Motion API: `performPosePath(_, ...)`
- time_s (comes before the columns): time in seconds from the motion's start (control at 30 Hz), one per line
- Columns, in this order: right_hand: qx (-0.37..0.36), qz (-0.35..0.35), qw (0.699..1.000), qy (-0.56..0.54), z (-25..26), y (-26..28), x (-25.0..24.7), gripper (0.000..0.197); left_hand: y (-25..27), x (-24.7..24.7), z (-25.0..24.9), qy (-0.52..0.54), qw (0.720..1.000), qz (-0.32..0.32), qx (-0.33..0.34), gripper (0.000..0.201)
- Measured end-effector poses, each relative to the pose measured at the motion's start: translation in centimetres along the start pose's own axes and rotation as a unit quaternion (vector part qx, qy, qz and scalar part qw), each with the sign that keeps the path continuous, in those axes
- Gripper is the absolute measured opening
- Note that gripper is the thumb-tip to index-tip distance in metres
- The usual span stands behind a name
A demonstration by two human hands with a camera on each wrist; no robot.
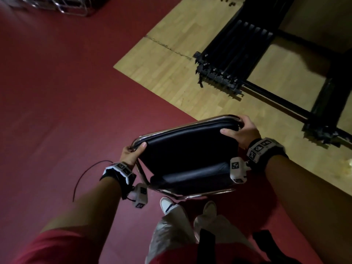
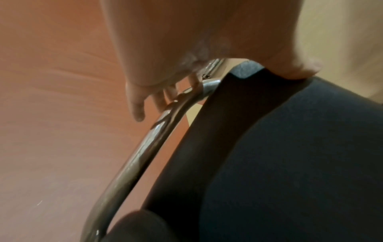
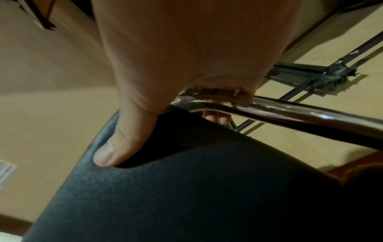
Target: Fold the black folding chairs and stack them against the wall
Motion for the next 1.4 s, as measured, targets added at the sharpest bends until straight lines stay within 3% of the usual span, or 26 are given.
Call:
performPosePath(0.03,-0.006,0.008,1.0,-0.004,0.3,-0.3,0.3,0.091,0.6,0.0,0.2,0.021,1.0,-0.012,-0.003,0.034)
performPosePath(0.1,-0.004,0.022,1.0,-0.017,0.9,-1.0,0.9,0.098,1.7,-0.3,0.9,0.064,0.997,-0.047,-0.016,0.05)
performPosePath(0.2,-0.006,0.03,0.998,-0.045,1.7,-1.5,2.1,0.083,1.7,-1.4,1.8,0.094,0.992,-0.083,-0.023,0.057)
performPosePath(0.27,0.0,0.025,0.998,-0.056,2.5,-1.8,3.2,0.094,1.0,-2.4,2.0,0.109,0.989,-0.09,-0.031,0.058)
performPosePath(0.33,0.005,0.021,0.998,-0.056,3.6,-2.1,4.5,0.105,-0.5,-3.4,2.2,0.124,0.987,-0.091,-0.036,0.084)
performPosePath(0.4,0.012,0.019,0.998,-0.056,5.3,-2.7,5.9,0.102,-2.8,-4.7,2.7,0.137,0.985,-0.088,-0.057,0.109)
performPosePath(0.47,0.01,0.021,0.999,-0.036,7.4,-3.5,8.2,0.1,-5.0,-6.6,2.6,0.134,0.985,-0.089,-0.069,0.098)
performPosePath(0.57,0.002,0.002,1.0,-0.024,11.3,-3.4,11.2,0.093,-8.4,-10.0,1.2,0.142,0.984,-0.088,-0.064,0.098)
performPosePath(0.63,0.002,-0.023,1.0,-0.021,14.3,-3.1,13.6,0.087,-10.8,-13.2,-0.6,0.133,0.986,-0.089,-0.056,0.079)
performPosePath(0.7,0.001,-0.032,0.999,-0.044,17.2,-2.9,15.6,0.096,-13.0,-16.2,-2.7,0.128,0.987,-0.091,-0.038,0.07)
performPosePath(0.77,-0.013,-0.034,0.997,-0.071,21.1,-3.0,18.1,0.103,-15.1,-20.2,-7.0,0.131,0.985,-0.111,-0.003,0.068)
performPosePath(0.87,-0.034,-0.034,0.996,-0.069,27.1,-3.8,21.4,0.089,-18.4,-25.4,-13.1,0.138,0.981,-0.121,0.055,0.069)
performPosePath(1.0,-0.053,-0.044,0.992,-0.102,35.6,-5.6,25.5,0.087,-21.9,-32.7,-20.5,0.152,0.971,-0.156,0.099,0.066)
performPosePath(1.17,-0.098,-0.009,0.987,-0.127,46.5,-10.7,31.9,0.087,-26.1,-40.1,-27.1,0.186,0.949,-0.208,0.146,0.048)
performPosePath(1.27,-0.147,0.042,0.981,-0.123,55.7,-14.9,36.5,0.083,-28.7,-44.9,-30.9,0.228,0.926,-0.248,0.169,0.034)
performPosePath(1.4,-0.205,0.098,0.964,-0.137,68.5,-19.7,42.5,0.08,-31.8,-51.4,-36.5,0.267,0.89,-0.314,0.194,0.031)
Point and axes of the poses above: each hand's wrist, its own y-axis away from the middle knuckle, its own x-axis out of the palm, z = x × y, the point moved 9 cm from there along -y, towards the middle knuckle, and after that the axes turned 1 degree about -y, right-handed, at the moved point
